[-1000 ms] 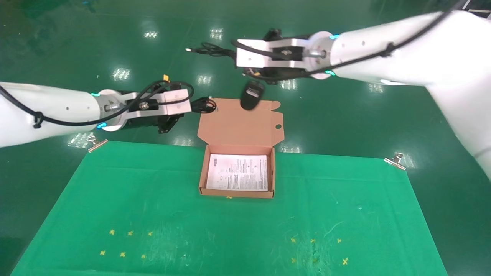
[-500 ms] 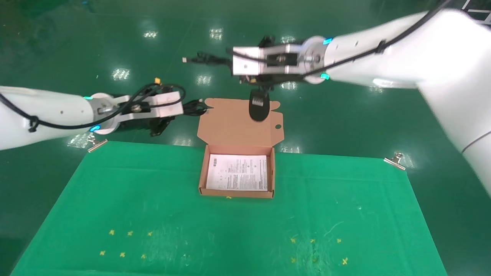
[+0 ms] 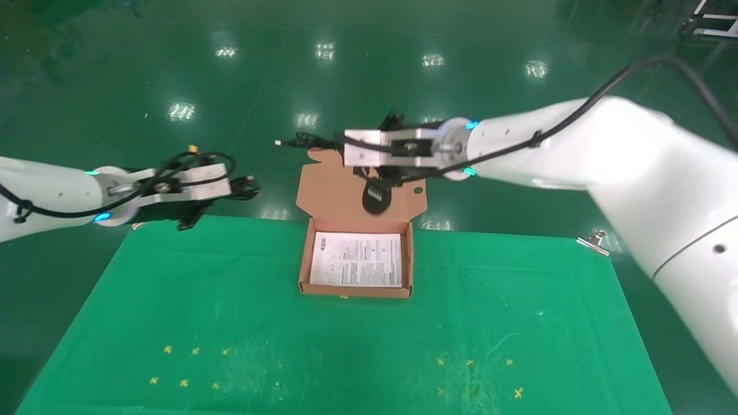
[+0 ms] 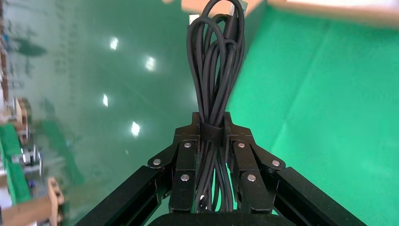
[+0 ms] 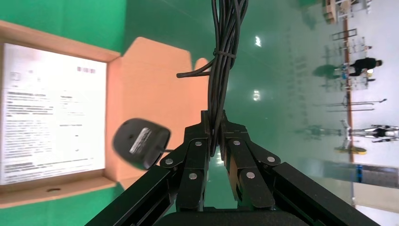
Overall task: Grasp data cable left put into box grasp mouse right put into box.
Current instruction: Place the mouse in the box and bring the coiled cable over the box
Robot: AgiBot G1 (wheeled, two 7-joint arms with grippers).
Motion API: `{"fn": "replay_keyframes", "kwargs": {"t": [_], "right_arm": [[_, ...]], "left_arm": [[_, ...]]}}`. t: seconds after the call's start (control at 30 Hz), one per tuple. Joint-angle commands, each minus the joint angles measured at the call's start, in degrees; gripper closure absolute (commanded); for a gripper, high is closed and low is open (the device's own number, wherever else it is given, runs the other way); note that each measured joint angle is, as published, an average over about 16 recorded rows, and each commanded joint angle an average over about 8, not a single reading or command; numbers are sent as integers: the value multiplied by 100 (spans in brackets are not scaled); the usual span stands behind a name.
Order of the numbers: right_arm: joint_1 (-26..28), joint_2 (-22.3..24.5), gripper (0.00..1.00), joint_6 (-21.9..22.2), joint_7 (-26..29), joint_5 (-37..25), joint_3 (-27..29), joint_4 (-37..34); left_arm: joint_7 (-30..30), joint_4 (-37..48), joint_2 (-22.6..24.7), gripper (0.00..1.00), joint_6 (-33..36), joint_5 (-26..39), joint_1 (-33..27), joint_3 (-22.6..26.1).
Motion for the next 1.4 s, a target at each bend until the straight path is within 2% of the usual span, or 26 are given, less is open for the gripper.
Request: {"fn": "replay_keyframes", "kwargs": {"t": [0.03, 0.77, 1.07, 1.4], "right_arm": [[-78, -19, 100, 48, -16, 76, -89, -42], [-603, -85, 100, 509, 272, 1448, -1370, 228], [-825, -80, 100, 658, 841, 2106, -1692, -65], [-920, -73, 100, 786, 1351, 2302, -2117, -406]], "left_arm": [[-94, 61, -38, 100, 39, 132, -2, 18], [-200, -3, -50, 100, 78, 227, 16, 30], [-203, -6, -50, 100, 79, 229, 17, 30], [-204, -8, -51, 100, 79, 230, 18, 30]]}}
